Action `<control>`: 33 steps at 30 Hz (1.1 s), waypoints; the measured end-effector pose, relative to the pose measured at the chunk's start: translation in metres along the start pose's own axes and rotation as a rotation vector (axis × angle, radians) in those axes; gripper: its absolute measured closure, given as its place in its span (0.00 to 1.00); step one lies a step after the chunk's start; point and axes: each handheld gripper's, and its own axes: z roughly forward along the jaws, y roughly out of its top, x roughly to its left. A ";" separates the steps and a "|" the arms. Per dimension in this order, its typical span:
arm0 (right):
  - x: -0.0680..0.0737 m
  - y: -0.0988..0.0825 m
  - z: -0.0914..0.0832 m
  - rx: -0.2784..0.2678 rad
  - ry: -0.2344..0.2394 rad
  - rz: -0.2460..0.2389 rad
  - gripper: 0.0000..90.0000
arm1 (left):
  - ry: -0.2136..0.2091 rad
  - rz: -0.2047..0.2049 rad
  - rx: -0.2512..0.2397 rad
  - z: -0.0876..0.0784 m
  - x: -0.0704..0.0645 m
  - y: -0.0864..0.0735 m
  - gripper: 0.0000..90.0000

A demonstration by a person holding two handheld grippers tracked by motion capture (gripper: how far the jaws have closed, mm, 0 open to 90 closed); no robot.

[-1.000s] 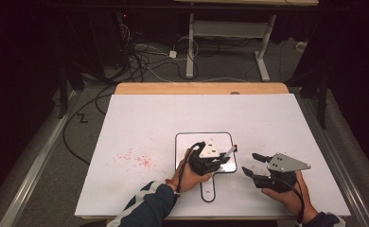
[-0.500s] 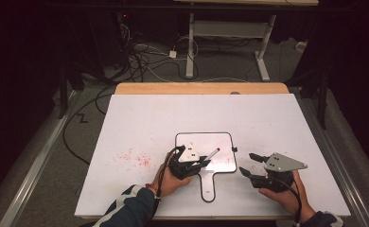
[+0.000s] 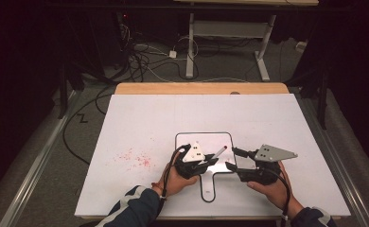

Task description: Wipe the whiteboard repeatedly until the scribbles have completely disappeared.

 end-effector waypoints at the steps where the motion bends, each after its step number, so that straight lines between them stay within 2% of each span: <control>1: -0.001 0.003 0.004 -0.002 -0.006 0.011 0.47 | -0.004 0.001 -0.009 0.001 -0.001 0.001 0.87; 3: -0.002 0.006 0.009 -0.006 0.019 0.030 0.48 | -0.010 0.006 -0.014 0.004 -0.002 0.003 0.87; 4: -0.002 0.008 0.013 -0.009 0.015 0.038 0.51 | -0.007 0.008 -0.017 0.005 -0.002 0.003 0.87; 6: -0.002 0.011 0.017 -0.013 0.035 0.042 0.58 | -0.029 0.000 -0.019 0.008 -0.002 0.004 0.87; 8: -0.003 0.012 0.019 -0.032 0.027 0.056 0.70 | -0.013 0.008 -0.014 0.010 -0.004 0.004 0.87; 10: -0.006 0.012 0.021 -0.048 0.049 0.081 0.79 | -0.027 -0.003 -0.019 0.013 -0.003 0.004 0.87; 11: -0.008 0.012 0.021 -0.054 0.042 0.090 0.84 | -0.019 0.007 -0.015 0.014 -0.004 0.005 0.87; 13: -0.012 0.010 0.022 -0.064 0.080 0.122 0.88 | -0.019 0.010 -0.011 0.017 -0.005 0.005 0.87; 14: -0.012 0.009 0.022 -0.062 0.083 0.124 0.89 | -0.014 0.013 0.000 0.018 -0.005 0.005 0.86; 17: -0.008 0.012 0.018 -0.050 0.031 0.095 0.90 | 0.031 0.011 0.024 0.014 -0.008 0.006 0.67; 18: -0.009 0.013 0.015 -0.052 0.019 0.086 0.90 | 0.037 0.014 0.034 0.010 -0.007 0.006 0.63; 21: -0.013 0.015 0.006 -0.037 -0.041 0.072 0.90 | 0.082 0.031 0.065 -0.009 -0.006 0.005 0.35; 23: -0.017 0.015 0.001 -0.009 -0.087 0.042 0.90 | 0.118 0.041 0.069 -0.030 -0.004 0.001 0.32; 24: -0.018 0.013 -0.001 -0.001 -0.095 0.038 0.90 | 0.128 0.042 0.076 -0.040 -0.004 -0.002 0.29; 26: -0.021 0.010 -0.002 0.014 -0.123 -0.003 0.90 | 0.157 0.046 0.077 -0.057 -0.004 -0.010 0.27; 27: -0.023 0.008 -0.003 0.013 -0.116 -0.001 0.90 | 0.167 0.047 0.082 -0.069 -0.004 -0.018 0.26; 28: -0.026 0.006 -0.004 0.001 -0.109 0.024 0.90 | 0.175 0.064 0.081 -0.076 -0.003 -0.025 0.25; 29: -0.028 0.005 -0.004 -0.003 -0.106 0.033 0.90 | 0.198 0.036 0.102 -0.086 -0.004 -0.032 0.24; 31: -0.029 0.004 -0.004 -0.010 -0.093 0.043 0.90 | 0.234 0.021 0.123 -0.100 -0.003 -0.047 0.22; 33: -0.025 0.003 -0.001 -0.022 -0.054 0.055 0.90 | 0.264 -0.017 0.148 -0.112 0.001 -0.060 0.21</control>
